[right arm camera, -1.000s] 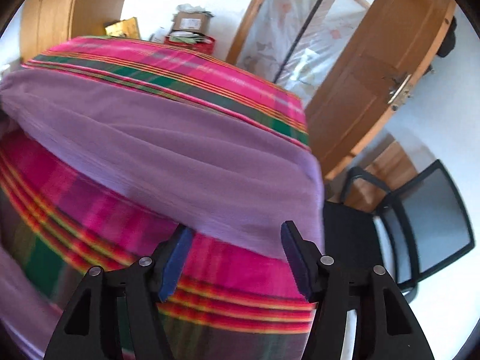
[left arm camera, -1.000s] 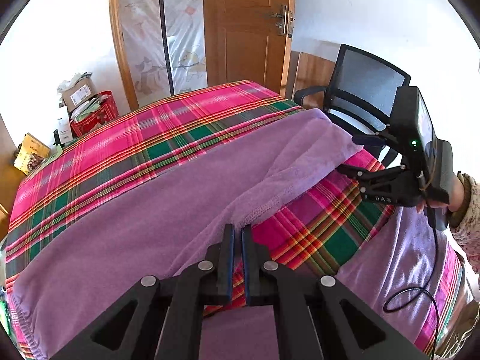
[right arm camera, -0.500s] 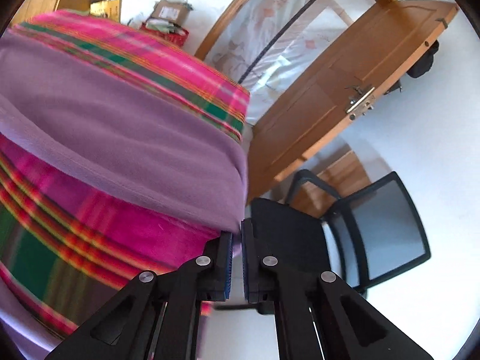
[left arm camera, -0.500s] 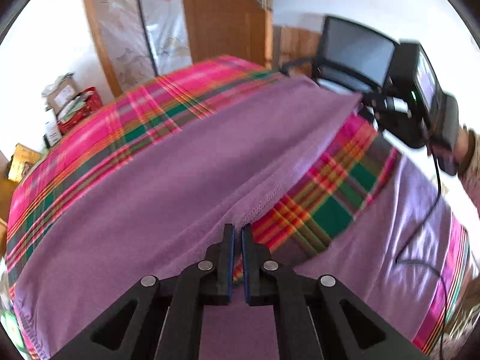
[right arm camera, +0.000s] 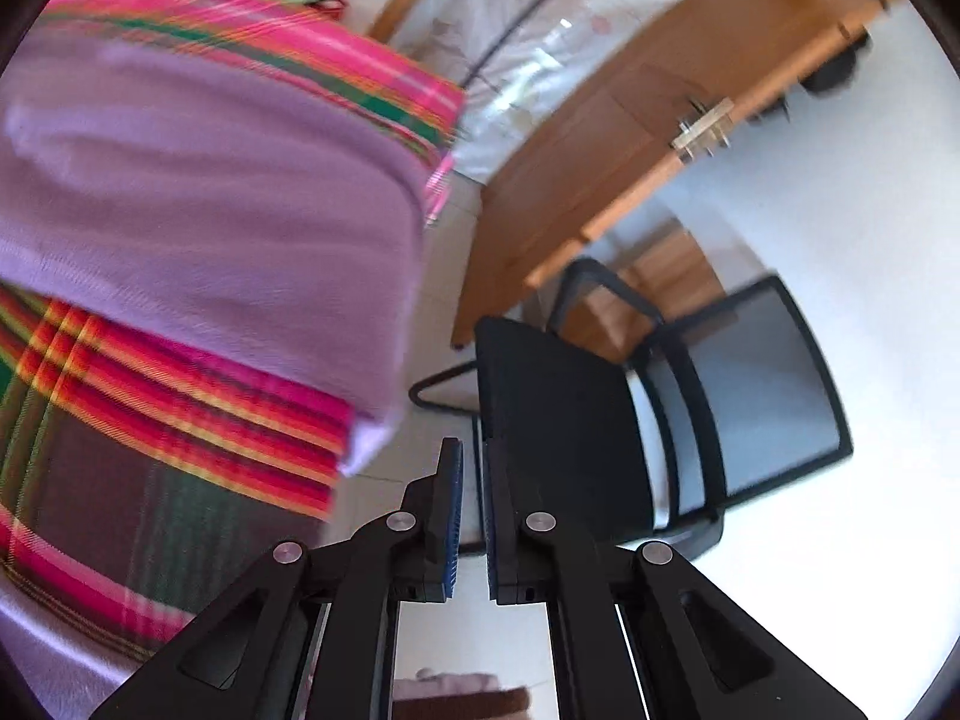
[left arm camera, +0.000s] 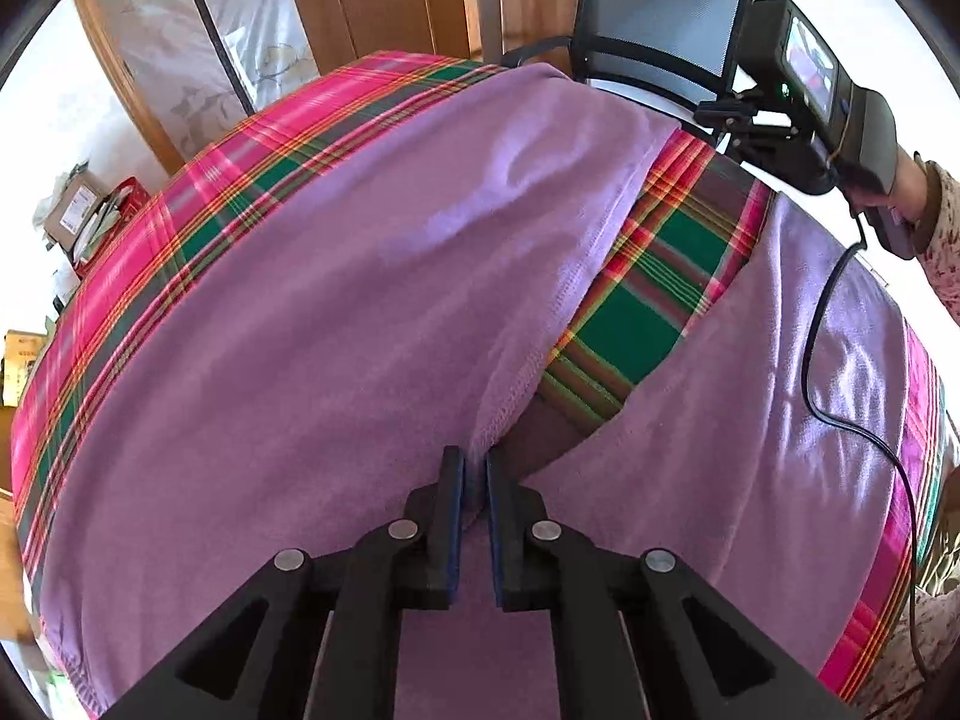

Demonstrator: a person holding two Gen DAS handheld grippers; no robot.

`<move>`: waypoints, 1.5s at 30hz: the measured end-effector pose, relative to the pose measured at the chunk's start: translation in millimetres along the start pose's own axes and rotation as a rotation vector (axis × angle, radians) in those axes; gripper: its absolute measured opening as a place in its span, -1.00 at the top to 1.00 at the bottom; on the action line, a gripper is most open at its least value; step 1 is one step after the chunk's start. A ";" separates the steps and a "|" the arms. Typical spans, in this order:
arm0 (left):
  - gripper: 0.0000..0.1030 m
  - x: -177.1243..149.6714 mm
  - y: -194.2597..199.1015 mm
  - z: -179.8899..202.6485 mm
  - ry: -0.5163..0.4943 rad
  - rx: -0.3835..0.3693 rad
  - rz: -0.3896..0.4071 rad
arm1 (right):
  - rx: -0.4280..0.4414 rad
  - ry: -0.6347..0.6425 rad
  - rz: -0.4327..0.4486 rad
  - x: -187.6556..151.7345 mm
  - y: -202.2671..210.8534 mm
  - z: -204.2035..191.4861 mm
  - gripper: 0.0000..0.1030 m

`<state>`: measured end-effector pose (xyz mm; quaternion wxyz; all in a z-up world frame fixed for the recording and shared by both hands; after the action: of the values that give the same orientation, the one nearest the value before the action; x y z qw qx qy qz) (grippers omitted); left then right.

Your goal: Fold clothes

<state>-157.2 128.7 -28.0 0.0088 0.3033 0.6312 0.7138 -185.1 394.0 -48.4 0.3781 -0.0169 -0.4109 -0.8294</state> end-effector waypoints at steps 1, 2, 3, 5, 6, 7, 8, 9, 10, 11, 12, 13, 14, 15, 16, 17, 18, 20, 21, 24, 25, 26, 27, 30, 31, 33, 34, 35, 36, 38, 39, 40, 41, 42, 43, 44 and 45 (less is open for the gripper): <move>0.85 -0.2 1.4 1.4 -0.008 -0.010 -0.004 | 0.004 -0.045 0.007 -0.2 4.4 6.7 0.84; 0.84 -0.8 2.4 2.8 -0.016 -0.024 -0.010 | 0.008 -0.083 0.015 1.1 9.0 11.7 0.83; 0.83 -0.8 3.1 3.2 -0.025 -0.027 -0.013 | 0.014 -0.112 0.025 3.9 13.9 14.7 0.79; 0.83 -0.6 4.3 3.0 -0.034 -0.031 -0.014 | 0.057 -0.141 0.071 15.0 26.8 12.9 0.59; 0.83 -0.4 5.0 2.4 -0.033 -0.034 -0.013 | 0.105 -0.144 0.105 22.7 32.7 8.0 0.46; 0.83 0.5 7.2 0.9 -0.022 -0.046 -0.009 | 0.153 -0.146 0.138 30.5 38.7 3.1 0.42; 0.83 1.6 9.8 -0.7 -0.010 -0.060 -0.004 | 0.206 -0.147 0.173 38.5 44.5 -2.9 0.39; 0.83 2.6 12.3 -2.4 0.003 -0.074 0.002 | 0.267 -0.141 0.209 46.9 49.3 -10.9 0.36; 0.83 3.5 15.8 -6.0 0.019 -0.093 0.010 | 0.315 -0.126 0.231 54.2 51.5 -20.5 0.34; 0.83 4.3 19.6 -10.0 0.035 -0.113 0.019 | 0.344 -0.106 0.234 60.1 51.4 -30.7 0.32; 0.83 4.2 24.5 -14.7 0.051 -0.117 0.029 | 0.373 -0.085 0.238 66.0 51.3 -40.9 0.31; 0.83 3.8 29.6 -19.7 0.066 -0.118 0.040 | 0.387 -0.069 0.235 70.4 50.5 -49.3 0.31; 0.83 3.5 34.8 -24.6 0.082 -0.120 0.050 | 0.383 -0.056 0.226 72.9 49.0 -55.5 0.31; 0.80 3.1 39.9 -29.5 0.097 -0.122 0.061 | 0.375 -0.049 0.223 74.6 49.3 -59.7 0.29; 0.80 2.7 44.6 -38.7 0.122 -0.118 0.071 | 0.367 -0.048 0.219 75.5 50.7 -60.7 0.29; 0.80 0.8 49.6 -49.0 0.154 -0.111 0.081 | 0.364 -0.054 0.204 76.5 51.2 -59.9 0.28; 0.80 -1.4 54.7 -59.4 0.186 -0.104 0.092 | 0.355 -0.070 0.191 76.6 52.1 -57.5 0.27; 0.80 -7.3 64.5 -79.8 0.251 -0.087 0.111 | 0.337 -0.097 0.184 75.4 57.2 -53.2 0.27; 0.80 -12.7 68.6 -90.2 0.286 -0.086 0.113 | 0.356 -0.101 0.206 76.1 67.2 -54.4 0.27; 0.79 -31.0 78.7 -119.7 0.382 -0.075 0.111 | 0.436 -0.076 0.271 79.6 94.2 -70.4 0.21; 0.78 -39.5 80.6 -127.1 0.401 -0.056 0.105 | 0.462 -0.062 0.283 81.2 101.3 -78.3 0.20; 0.78 -48.2 82.6 -134.3 0.419 -0.035 0.100 | 0.488 -0.047 0.296 82.7 108.4 -86.2 0.20; 0.78 -56.5 84.6 -139.8 0.433 -0.011 0.096 | 0.514 -0.033 0.309 84.2 115.5 -94.1 0.20; 0.78 -85.1 95.8 -157.8 0.476 0.042 0.089 | 0.570 0.017 0.331 89.4 133.9 -120.3 0.20; 0.78 -95.8 101.3 -165.0 0.493 0.063 0.090 | 0.582 0.036 0.334 91.4 138.9 -129.8 0.20; 0.78 -114.0 111.4 -177.0 0.525 0.094 0.093 | 0.598 0.070 0.342 94.0 148.5 -141.7 0.20; 0.78 -124.6 117.4 -184.4 0.547 0.104 0.098 | 0.605 0.081 0.348 94.1 153.5 -143.5 0.19; 0.78 -136.7 122.7 -193.1 0.570 0.121 0.092 | 0.611 0.092 0.355 94.2 158.6 -145.4 0.19; 0.78 -146.6 127.1 -199.7 0.589 0.143 0.088 | 0.617 0.103 0.361 94.4 163.6 -147.2 0.17; 0.78 -166.4 134.2 -213.2 0.633 0.179 0.081 | 0.637 0.118 0.371 95.6 171.5 -150.4 0.01; 0.78 -177.0 136.9 -220.6 0.661 0.191 0.077 | 0.657 0.113 0.371 97.9 172.0 -151.3 -0.09; 0.76 -187.5 139.7 -228.0 0.690 0.202 0.073 | 0.677 0.105 0.369 100.0 172.3 -153.2 -0.10; 0.75 -198.5 140.3 -234.0 0.717 0.207 0.067 | 0.699 0.095 0.364 101.8 171.9 -157.0 -0.10; 0.72 -209.4 140.5 -239.7 0.745 0.211 0.062 | 0.727 0.087 0.358 104.8 170.9 -163.4 -0.10; 0.71 -217.2 139.5 -241.6 0.761 0.208 0.056 | 0.752 0.086 0.353 108.2 169.6 -170.3 -0.10; 0.71 -224.9 138.5 -242.7 0.776 0.208 0.053 | 0.765 0.092 0.349 110.6 168.6 -176.4 -0.10; 0.71 -232.7 137.6 -243.9 0.790 0.209 0.049 | 0.762 0.102 0.343 112.2 169.3 -184.0 -0.10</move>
<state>-24.8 -209.7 -6.2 -0.2823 0.0199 0.6478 0.7073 -104.7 133.6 -18.9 0.5098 0.0972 -0.6603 -0.5428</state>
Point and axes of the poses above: each gripper's, at about its wrist camera, not at the fingertips, and y roughly against the way its jaws point, z to its right, x to its top, the point moved 3 cm from there along -y, roughly the way its jaws point, and after that the axes turned 14 degrees about y, right-handed, at the moved point
